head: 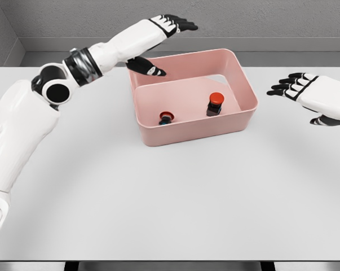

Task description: Put the industrial switch in the basket with both arms

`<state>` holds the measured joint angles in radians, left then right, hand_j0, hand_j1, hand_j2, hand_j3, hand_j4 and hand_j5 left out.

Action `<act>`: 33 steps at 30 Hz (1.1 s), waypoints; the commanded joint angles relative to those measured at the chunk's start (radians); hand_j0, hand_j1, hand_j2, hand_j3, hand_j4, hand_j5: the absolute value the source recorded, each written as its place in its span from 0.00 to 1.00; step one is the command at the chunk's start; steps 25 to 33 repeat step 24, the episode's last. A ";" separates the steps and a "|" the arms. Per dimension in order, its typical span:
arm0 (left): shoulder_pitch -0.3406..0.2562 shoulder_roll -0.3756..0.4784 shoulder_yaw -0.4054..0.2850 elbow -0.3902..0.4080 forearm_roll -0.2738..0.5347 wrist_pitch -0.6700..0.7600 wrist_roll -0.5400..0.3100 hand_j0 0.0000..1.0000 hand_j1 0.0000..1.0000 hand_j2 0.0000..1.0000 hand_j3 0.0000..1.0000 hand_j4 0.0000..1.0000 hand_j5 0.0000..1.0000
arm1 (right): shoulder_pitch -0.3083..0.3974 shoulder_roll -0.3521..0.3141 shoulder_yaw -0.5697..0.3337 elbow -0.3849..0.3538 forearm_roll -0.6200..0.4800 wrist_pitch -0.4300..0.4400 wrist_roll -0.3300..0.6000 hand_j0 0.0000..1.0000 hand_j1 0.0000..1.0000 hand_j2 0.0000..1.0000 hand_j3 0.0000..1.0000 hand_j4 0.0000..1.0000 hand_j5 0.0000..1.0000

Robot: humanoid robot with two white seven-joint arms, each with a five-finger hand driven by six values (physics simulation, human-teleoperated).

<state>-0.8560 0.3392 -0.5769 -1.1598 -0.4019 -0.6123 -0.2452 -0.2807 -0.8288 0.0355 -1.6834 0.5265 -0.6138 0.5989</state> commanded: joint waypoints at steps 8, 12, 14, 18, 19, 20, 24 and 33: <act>0.098 0.328 0.025 -0.029 0.170 0.001 0.001 1.00 1.00 1.00 1.00 1.00 1.00 | 0.008 0.000 0.000 0.001 -0.005 0.003 -0.002 1.00 1.00 1.00 1.00 1.00 1.00; 0.141 0.405 0.038 -0.029 0.198 0.001 0.001 1.00 1.00 1.00 1.00 1.00 1.00 | 0.015 0.000 -0.003 0.002 -0.005 0.003 -0.001 1.00 1.00 1.00 1.00 1.00 1.00; 0.146 0.422 0.038 -0.028 0.198 0.001 0.001 1.00 1.00 1.00 1.00 1.00 1.00 | 0.017 -0.001 -0.003 0.002 -0.005 0.003 -0.001 1.00 1.00 1.00 1.00 1.00 1.00; 0.239 0.446 0.134 -0.084 0.198 0.001 -0.008 1.00 1.00 1.00 1.00 1.00 1.00 | 0.025 0.000 -0.003 0.004 -0.005 0.003 -0.001 1.00 1.00 1.00 1.00 1.00 1.00; 0.256 0.481 0.138 -0.110 0.198 0.001 -0.006 1.00 1.00 1.00 1.00 1.00 1.00 | 0.026 0.002 -0.003 0.004 -0.005 0.003 -0.001 1.00 1.00 1.00 1.00 1.00 1.00; 0.264 0.495 0.138 -0.127 0.198 0.001 -0.006 1.00 1.00 1.00 1.00 1.00 1.00 | 0.026 0.002 -0.003 0.004 -0.005 0.003 -0.001 1.00 1.00 1.00 1.00 1.00 1.00; 0.298 0.515 0.183 -0.129 0.198 0.001 -0.006 1.00 1.00 1.00 1.00 1.00 1.00 | 0.026 0.000 -0.003 0.004 -0.005 0.003 -0.001 1.00 1.00 1.00 1.00 1.00 1.00; 0.298 0.515 0.183 -0.129 0.198 0.001 -0.006 1.00 1.00 1.00 1.00 1.00 1.00 | 0.026 0.000 -0.003 0.004 -0.005 0.003 -0.001 1.00 1.00 1.00 1.00 1.00 1.00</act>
